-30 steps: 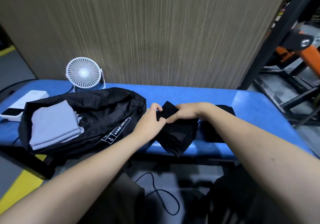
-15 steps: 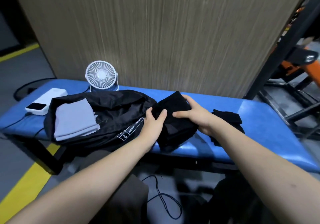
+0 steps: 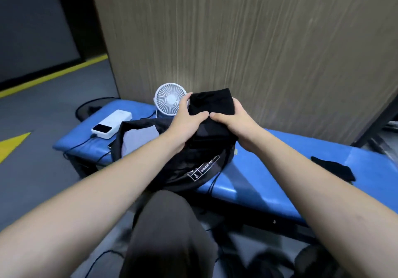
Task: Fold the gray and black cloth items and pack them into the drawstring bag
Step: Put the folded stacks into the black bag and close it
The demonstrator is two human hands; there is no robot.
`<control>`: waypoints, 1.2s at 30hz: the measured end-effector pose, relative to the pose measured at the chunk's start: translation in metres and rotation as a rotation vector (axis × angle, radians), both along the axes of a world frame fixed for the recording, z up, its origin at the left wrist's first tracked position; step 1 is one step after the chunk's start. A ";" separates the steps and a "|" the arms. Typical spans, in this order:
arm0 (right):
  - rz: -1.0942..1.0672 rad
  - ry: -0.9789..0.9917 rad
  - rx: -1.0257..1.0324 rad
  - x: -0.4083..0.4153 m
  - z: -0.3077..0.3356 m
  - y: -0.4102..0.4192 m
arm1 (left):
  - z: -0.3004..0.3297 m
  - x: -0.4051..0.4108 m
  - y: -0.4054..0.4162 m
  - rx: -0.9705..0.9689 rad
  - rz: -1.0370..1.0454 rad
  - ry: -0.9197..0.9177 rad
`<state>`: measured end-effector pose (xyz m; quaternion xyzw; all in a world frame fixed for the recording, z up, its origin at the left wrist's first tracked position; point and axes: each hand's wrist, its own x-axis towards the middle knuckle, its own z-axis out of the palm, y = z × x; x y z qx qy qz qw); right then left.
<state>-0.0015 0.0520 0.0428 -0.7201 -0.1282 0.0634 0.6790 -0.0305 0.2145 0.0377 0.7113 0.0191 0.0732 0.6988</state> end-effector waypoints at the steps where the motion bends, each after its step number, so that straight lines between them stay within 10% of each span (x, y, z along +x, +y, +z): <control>1: 0.018 0.003 0.000 0.005 -0.002 0.014 | 0.002 0.001 0.013 0.027 0.005 0.011; 14: 0.081 0.114 -0.119 0.056 -0.074 0.082 | -0.041 0.045 0.090 0.358 0.077 0.227; 20: 0.172 0.100 -0.378 0.060 -0.088 0.075 | -0.038 0.055 0.088 0.943 -0.053 0.290; 29: 0.165 -0.102 -0.983 0.044 -0.090 0.093 | -0.045 0.063 0.092 1.085 -0.292 0.206; 36: 0.251 -0.075 -0.768 0.048 -0.078 0.067 | -0.047 0.060 0.088 1.223 -0.309 0.153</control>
